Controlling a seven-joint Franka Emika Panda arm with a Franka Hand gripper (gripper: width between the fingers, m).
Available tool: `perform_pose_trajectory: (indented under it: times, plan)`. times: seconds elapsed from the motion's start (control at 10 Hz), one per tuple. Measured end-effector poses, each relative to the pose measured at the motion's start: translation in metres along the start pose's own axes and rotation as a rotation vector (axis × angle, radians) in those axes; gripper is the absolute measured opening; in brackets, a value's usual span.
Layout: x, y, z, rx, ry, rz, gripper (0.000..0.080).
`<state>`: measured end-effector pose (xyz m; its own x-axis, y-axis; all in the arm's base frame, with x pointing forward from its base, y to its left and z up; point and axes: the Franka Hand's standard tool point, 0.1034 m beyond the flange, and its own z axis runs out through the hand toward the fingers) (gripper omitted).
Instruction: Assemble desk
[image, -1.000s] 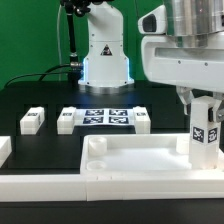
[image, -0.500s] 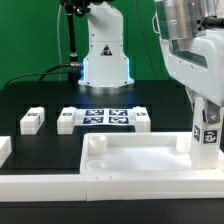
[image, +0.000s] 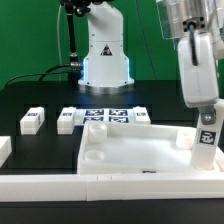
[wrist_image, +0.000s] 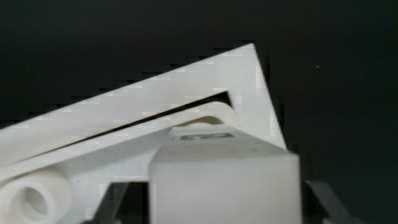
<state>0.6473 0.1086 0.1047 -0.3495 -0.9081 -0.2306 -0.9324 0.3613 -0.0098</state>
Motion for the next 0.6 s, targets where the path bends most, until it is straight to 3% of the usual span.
perform_pose_trajectory:
  times: [0.2, 0.3, 0.4, 0.6]
  plan:
    - [0.0001, -0.0007, -0.0009, 0.017, 0.001, 0.042, 0.0289]
    - [0.0, -0.0005, -0.0005, 0.017, 0.001, 0.034, 0.0364]
    - [-0.0004, 0.0001, -0.0001, 0.016, 0.002, 0.022, 0.0364]
    - [-0.001, 0.0005, 0.0001, 0.016, 0.002, 0.012, 0.0618]
